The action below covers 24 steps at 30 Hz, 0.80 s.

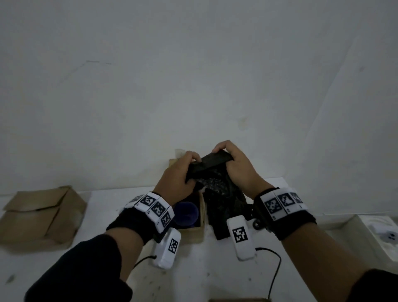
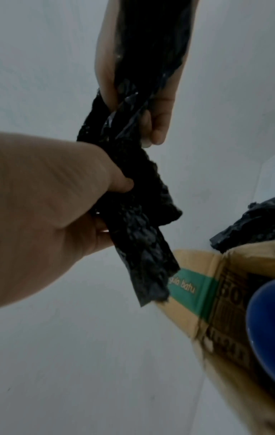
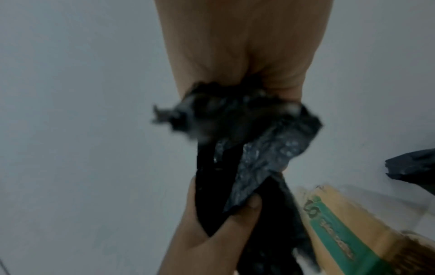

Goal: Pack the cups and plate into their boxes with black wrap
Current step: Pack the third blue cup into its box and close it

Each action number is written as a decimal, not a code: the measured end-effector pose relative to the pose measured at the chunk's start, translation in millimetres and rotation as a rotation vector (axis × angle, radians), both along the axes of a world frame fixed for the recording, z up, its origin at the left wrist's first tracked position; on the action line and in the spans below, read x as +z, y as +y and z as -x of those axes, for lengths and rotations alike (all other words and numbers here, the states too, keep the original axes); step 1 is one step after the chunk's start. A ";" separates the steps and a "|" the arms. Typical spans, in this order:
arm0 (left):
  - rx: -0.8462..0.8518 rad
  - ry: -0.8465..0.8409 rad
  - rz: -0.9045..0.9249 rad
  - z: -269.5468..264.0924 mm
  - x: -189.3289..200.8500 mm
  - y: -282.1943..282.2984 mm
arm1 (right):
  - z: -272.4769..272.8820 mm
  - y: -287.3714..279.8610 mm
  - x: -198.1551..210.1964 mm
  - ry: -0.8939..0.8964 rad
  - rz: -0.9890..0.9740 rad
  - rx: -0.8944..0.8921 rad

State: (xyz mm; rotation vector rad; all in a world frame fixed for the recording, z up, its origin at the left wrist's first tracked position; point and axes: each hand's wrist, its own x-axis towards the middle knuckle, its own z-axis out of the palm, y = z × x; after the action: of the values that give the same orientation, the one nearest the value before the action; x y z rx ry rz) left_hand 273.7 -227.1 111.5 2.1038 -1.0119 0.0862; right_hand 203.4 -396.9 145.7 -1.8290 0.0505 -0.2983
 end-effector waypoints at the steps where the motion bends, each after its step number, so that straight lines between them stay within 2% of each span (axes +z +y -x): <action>1: -0.015 -0.007 -0.010 -1.9 -1.9 9.1 | -2.9 5.9 -3.1 0.013 0.012 0.030; 4: 0.005 -0.005 0.009 -7.6 -8.9 32.3 | -7.9 18.9 -18.4 0.020 0.157 0.141; 6: 0.057 -0.015 -0.005 -11.5 -16.5 44.4 | -12.7 22.0 -34.0 0.037 0.404 0.196; 9: 0.105 0.025 -0.067 -17.6 -32.8 57.9 | -17.4 30.9 -57.1 0.034 0.746 0.168; 11: 0.083 0.038 -0.118 -18.4 -41.3 63.3 | -18.6 36.2 -68.1 0.049 0.779 0.149; 14: 0.049 0.064 -0.195 -16.5 -50.5 65.6 | -16.0 45.1 -78.9 0.165 0.679 0.114; 17: 0.105 0.094 -0.215 -16.2 -59.9 61.1 | -11.7 56.2 -92.3 0.237 0.690 0.073; 22: 0.129 0.181 -0.211 -27.2 -75.0 55.2 | -12.4 65.5 -117.2 0.186 0.849 0.054; 24: 0.087 0.208 -0.240 -33.2 -77.6 58.5 | -15.4 64.8 -118.6 0.183 0.832 0.058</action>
State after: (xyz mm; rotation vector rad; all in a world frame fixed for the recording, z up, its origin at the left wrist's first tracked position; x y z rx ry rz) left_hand 306.9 -168.7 33.8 2.3176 -0.8395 -0.2176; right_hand 218.8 -332.1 27.1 -2.6759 -0.0037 -0.1075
